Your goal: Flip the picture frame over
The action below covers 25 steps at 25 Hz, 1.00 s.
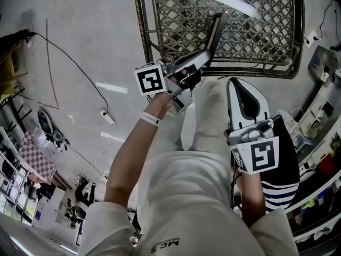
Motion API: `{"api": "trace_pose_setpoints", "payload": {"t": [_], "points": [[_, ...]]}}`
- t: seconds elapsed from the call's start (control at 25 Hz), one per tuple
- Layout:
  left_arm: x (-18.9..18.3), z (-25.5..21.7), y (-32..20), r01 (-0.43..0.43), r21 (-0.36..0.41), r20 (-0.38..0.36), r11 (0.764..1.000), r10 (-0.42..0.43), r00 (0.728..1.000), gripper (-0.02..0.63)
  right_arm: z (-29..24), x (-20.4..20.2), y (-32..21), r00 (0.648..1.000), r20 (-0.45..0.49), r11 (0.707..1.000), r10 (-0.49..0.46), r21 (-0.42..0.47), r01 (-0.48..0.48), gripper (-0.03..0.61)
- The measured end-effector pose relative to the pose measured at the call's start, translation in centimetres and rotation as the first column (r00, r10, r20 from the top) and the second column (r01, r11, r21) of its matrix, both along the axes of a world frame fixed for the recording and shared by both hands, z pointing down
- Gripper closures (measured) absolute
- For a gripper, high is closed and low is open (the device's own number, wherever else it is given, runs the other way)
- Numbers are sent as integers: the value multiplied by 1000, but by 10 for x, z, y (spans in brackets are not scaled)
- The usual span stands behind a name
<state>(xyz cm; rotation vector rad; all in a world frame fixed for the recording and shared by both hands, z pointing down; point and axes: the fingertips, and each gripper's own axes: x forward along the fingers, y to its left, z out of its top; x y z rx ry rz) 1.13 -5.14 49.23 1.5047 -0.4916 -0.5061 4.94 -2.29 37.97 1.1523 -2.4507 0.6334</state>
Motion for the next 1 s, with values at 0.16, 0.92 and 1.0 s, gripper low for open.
{"api": "trace_pose_setpoints", "payload": {"t": [0.16, 0.92, 1.0], "points": [[-9, -2, -4, 39, -1, -13, 999, -39, 999, 557, -1, -4, -1, 1000, -2, 1000, -5, -1, 5, 561], [-57, 25, -13, 144, 4, 192, 990, -142, 971, 557, 2, -11, 0, 1000, 1, 1000, -21, -5, 21, 561], [-58, 32, -12, 158, -19, 206, 987, -151, 967, 557, 3, -11, 1, 1000, 2, 1000, -22, -6, 22, 561]]}}
